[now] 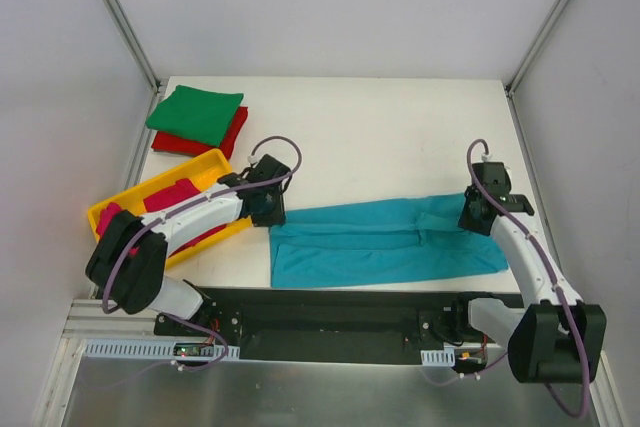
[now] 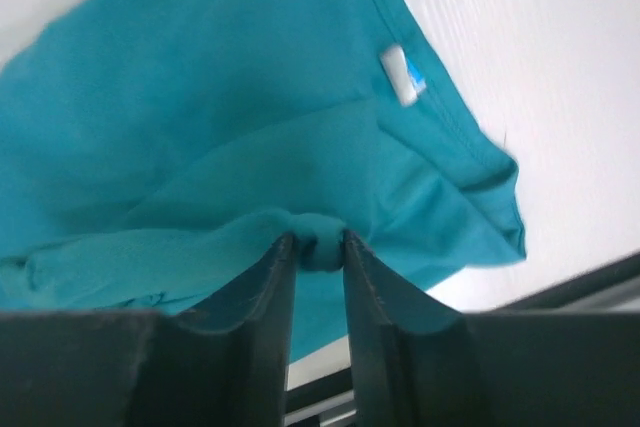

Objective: Fold and stack the t-shirts
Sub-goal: Fold the other side of the tshirt into a rectangle, then rotate the tshirt 60 degrees

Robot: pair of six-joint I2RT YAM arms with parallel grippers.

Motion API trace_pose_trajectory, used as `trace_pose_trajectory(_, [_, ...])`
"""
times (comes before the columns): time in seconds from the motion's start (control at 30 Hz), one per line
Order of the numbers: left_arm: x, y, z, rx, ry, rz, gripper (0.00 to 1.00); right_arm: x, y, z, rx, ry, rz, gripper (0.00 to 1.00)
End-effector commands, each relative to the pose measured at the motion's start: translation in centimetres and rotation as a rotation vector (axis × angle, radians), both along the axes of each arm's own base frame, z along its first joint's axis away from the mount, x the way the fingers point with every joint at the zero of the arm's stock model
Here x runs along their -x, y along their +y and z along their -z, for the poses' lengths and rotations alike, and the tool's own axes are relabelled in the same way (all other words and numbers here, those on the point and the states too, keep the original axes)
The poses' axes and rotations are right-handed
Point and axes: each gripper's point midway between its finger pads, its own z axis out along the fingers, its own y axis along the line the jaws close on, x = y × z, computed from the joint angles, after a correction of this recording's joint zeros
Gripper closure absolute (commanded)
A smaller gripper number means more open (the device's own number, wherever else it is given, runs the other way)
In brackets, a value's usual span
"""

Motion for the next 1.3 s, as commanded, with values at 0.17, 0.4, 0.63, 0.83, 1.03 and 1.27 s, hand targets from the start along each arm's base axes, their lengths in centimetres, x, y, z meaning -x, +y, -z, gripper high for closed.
trace_pose_trajectory(0.17, [1.7, -0.7, -4.8, 0.149, -0.117, 0.046, 0.13, 5.8, 0.0, -2.3, -0.092, -0.111, 0.258, 0.05])
trace_pose_trajectory(0.4, [0.9, -2.9, -6.8, 0.2, -0.138, 0.116, 0.01, 2.8, 4.5, -3.9, -0.328, -0.213, 0.111, 0.04])
trace_pose_trajectory(0.63, [1.9, -6.8, -3.9, 0.234, -0.005, 0.218, 0.01, 0.7, 7.1, 0.4, -0.462, -0.07, 0.107, 0.04])
trace_pose_trajectory(0.83, [3.4, -6.4, 0.6, 0.173, 0.111, 0.199, 0.01, -0.4, 5.6, 4.4, -0.384, 0.1, 0.193, 0.04])
trace_pose_trajectory(1.03, [5.6, -5.6, 2.7, 0.164, 0.182, 0.174, 0.01, -3.9, 5.6, 6.4, -0.376, 0.155, 0.171, 0.04])
trace_pose_trajectory(1.27, [8.4, -6.7, 3.4, 0.186, 0.227, 0.103, 0.01, -15.0, 9.4, 5.3, -0.528, 0.083, 0.027, 0.04])
